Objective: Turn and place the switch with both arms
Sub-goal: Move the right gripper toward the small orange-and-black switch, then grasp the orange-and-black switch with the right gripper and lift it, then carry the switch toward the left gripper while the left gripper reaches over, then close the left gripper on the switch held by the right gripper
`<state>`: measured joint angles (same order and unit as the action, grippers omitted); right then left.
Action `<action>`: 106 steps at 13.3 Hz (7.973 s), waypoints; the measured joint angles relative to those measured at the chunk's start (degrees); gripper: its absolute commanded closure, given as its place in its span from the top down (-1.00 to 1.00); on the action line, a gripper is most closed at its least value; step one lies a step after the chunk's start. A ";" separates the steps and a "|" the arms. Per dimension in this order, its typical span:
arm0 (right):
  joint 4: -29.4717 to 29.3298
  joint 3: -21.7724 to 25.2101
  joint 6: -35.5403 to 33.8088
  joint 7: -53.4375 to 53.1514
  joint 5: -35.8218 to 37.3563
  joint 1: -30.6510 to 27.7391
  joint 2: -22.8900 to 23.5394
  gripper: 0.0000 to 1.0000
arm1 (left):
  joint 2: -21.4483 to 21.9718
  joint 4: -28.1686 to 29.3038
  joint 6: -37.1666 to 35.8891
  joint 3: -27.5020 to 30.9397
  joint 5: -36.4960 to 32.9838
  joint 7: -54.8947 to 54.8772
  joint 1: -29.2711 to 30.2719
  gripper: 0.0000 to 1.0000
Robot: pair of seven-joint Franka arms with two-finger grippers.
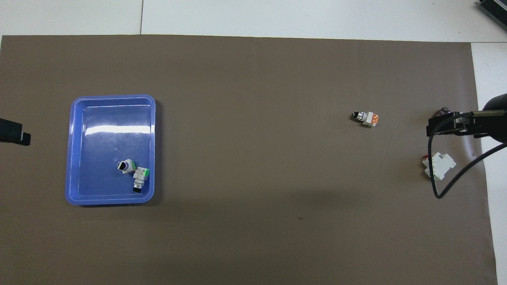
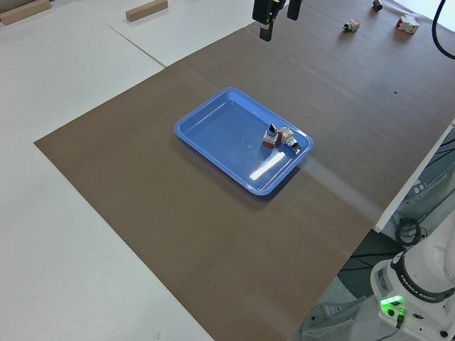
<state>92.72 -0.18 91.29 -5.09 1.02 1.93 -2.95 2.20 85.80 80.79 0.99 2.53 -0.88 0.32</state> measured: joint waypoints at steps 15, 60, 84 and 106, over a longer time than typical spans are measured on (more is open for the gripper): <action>2.28 0.13 8.99 5.13 0.00 -0.24 0.05 0.98 | -0.08 -0.56 2.34 -4.02 0.00 -0.04 -0.77 0.88; 1.96 -28.07 33.04 66.04 -21.04 0.30 16.53 -1.00 | 2.59 8.10 7.88 -4.02 26.56 -0.10 -1.46 0.99; 1.44 -28.74 39.29 51.62 -19.73 9.76 11.84 -1.00 | 6.32 23.62 24.13 -4.99 52.75 18.92 -7.14 -0.01; 1.46 -28.67 39.66 50.99 -19.70 9.73 11.80 -1.00 | 6.37 25.33 25.94 -4.84 52.77 19.73 -7.45 -1.00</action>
<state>94.17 -28.85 130.95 45.90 -18.68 11.66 8.85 8.57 111.13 106.73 -3.85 55.30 18.85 -7.13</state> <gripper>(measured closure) 0.590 0.877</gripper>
